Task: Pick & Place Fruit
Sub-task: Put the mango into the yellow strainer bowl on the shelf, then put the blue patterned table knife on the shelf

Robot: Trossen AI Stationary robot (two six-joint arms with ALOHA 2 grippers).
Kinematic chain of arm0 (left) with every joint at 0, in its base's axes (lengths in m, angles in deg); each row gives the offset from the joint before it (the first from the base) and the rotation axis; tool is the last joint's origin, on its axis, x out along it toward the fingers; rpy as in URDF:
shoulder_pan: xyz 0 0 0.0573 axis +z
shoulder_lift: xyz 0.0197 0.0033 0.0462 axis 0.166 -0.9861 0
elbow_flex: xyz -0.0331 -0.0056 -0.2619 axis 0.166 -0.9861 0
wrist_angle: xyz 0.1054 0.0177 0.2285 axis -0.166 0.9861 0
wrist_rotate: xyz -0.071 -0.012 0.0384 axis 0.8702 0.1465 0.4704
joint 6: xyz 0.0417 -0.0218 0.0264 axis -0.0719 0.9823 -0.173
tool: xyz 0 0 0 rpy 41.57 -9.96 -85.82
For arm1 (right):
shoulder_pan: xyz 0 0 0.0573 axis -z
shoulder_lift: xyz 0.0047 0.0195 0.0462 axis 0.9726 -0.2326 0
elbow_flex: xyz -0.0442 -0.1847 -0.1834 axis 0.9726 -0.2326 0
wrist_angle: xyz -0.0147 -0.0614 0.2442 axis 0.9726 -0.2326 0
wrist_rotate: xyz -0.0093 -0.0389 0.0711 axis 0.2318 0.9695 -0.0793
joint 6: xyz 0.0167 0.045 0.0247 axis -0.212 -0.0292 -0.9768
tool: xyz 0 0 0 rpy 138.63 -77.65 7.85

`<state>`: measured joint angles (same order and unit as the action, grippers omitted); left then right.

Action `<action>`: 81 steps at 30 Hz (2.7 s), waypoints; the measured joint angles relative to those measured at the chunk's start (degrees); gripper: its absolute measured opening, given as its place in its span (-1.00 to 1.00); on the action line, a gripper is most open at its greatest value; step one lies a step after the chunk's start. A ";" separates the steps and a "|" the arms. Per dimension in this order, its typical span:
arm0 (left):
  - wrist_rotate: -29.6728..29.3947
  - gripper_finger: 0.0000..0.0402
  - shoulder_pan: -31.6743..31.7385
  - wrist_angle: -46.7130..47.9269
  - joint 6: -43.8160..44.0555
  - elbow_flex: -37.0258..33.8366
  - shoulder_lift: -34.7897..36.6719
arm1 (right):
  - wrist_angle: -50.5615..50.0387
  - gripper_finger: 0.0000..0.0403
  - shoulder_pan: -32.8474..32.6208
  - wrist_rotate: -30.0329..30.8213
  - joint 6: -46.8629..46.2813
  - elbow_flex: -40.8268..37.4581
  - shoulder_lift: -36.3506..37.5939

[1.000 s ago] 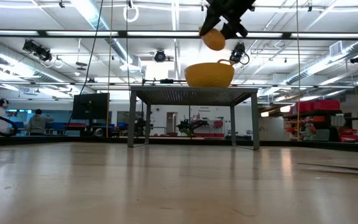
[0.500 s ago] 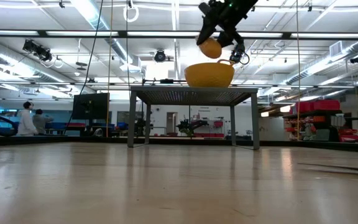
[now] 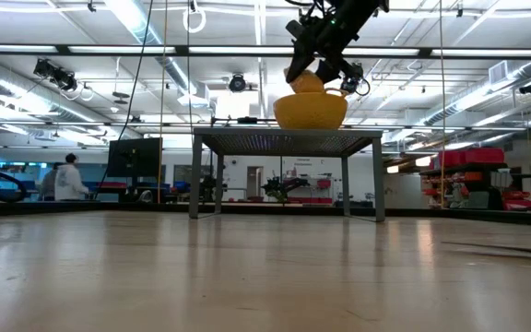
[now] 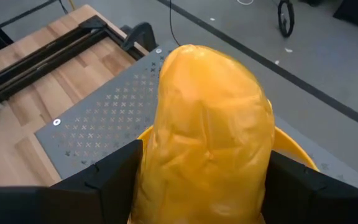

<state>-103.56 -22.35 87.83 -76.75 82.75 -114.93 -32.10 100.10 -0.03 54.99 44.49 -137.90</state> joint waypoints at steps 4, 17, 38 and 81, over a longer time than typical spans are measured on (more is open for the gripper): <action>-0.54 -0.30 0.00 0.00 0.02 0.00 0.00 | -0.09 0.37 0.18 -0.02 -0.05 0.00 0.00; -1.51 -0.30 -0.02 -0.02 -0.29 0.00 0.00 | -3.93 0.37 0.39 -0.11 -6.19 0.00 0.00; -1.51 -0.30 0.00 -0.04 0.12 0.00 0.00 | -6.13 0.60 1.29 -3.24 -6.39 0.00 0.00; -2.78 -0.30 0.00 0.04 2.46 0.02 -0.02 | 0.04 0.62 -9.75 -3.29 0.90 -0.02 7.04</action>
<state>-106.34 -22.35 87.88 -74.29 82.77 -114.95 -32.06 90.35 -3.32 55.88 44.47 -130.86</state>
